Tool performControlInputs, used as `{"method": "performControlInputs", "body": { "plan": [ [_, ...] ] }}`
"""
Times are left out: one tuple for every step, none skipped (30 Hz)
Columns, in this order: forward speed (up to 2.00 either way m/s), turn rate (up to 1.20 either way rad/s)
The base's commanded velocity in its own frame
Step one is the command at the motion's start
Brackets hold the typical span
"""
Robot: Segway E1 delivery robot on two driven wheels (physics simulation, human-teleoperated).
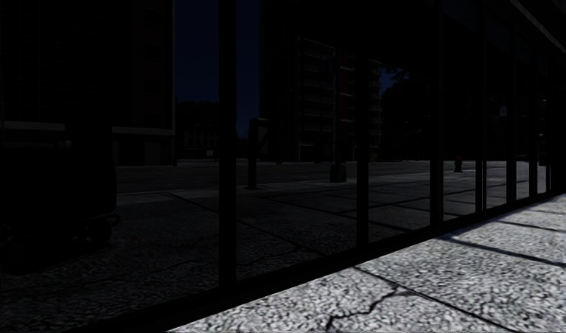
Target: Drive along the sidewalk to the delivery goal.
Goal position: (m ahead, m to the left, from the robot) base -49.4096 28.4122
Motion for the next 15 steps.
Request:
{"method": "performControlInputs", "body": {
  "plan": [
    [0.00, -0.42],
    [0.00, -0.42],
    [0.00, -0.42],
    [0.00, -0.42],
    [0.00, -0.42],
    [0.00, -0.42],
    [0.00, -0.42],
    [0.00, -0.42],
    [0.00, -0.42],
    [0.00, -0.42],
    [0.00, -0.42],
    [0.00, -0.42],
    [0.00, -0.42],
    [0.00, -0.42],
    [0.00, -0.42]
  ]
}}
